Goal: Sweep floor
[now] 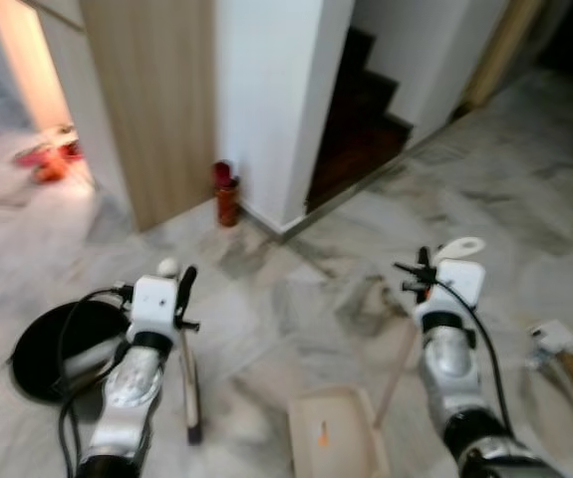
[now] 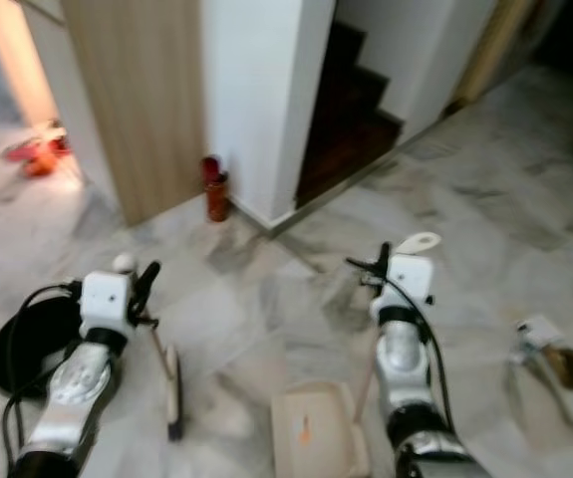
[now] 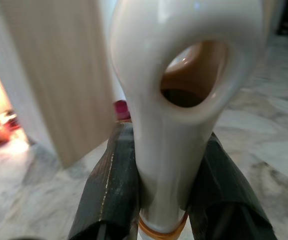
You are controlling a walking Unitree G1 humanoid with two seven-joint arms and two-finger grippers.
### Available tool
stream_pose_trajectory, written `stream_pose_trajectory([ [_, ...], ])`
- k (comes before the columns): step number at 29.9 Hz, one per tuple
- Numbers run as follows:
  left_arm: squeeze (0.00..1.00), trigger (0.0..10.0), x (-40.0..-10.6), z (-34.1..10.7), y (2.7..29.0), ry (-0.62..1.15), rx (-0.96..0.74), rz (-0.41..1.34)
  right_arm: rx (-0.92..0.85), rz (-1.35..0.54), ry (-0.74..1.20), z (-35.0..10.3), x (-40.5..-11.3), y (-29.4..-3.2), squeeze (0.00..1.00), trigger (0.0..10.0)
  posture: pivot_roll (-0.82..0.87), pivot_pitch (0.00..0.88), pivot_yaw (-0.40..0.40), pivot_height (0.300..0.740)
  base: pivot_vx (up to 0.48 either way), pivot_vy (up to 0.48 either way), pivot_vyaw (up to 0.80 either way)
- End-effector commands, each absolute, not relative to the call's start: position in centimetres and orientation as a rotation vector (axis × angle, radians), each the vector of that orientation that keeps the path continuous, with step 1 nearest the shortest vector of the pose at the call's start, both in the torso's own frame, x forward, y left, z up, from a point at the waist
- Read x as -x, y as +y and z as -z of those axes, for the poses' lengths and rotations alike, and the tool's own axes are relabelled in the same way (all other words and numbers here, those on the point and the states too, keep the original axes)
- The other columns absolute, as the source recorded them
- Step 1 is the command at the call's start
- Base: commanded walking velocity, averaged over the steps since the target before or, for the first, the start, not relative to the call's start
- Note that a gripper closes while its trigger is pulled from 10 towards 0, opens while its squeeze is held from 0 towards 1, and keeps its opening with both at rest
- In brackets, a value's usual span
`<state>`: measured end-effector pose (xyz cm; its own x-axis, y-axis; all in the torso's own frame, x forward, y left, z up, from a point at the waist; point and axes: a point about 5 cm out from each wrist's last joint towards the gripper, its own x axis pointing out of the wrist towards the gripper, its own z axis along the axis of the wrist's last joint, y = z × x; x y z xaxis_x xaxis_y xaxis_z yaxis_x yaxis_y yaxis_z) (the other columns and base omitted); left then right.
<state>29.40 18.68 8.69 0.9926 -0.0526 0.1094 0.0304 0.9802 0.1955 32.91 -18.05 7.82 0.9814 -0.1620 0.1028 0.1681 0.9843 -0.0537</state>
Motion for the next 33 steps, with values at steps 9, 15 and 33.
stream_pose_trajectory([
  [9, 0.00, 10.0, -29.90, -9.68, 17.81, -0.169, -0.196, 0.065, 0.061, 0.199, -0.123, -8.41, -33.00, -19.14, 0.00, 10.0, 0.05, 0.000, -0.060, 0.740, 0.000, 0.000, -0.80],
  [15, 0.00, 10.0, -29.95, -9.69, 17.82, -0.171, -0.196, 0.068, 0.060, 0.195, -0.123, -8.40, -33.02, -18.92, 0.00, 10.0, 0.05, 0.000, -0.059, 0.740, 0.000, 0.000, -0.80],
  [33, 0.00, 10.0, -30.60, -10.00, 17.13, -0.177, -0.184, 0.110, 0.053, 0.207, -0.134, -8.47, -32.95, -18.94, 0.00, 10.0, 0.03, 0.000, -0.030, 0.740, 0.000, 0.000, -0.80],
])
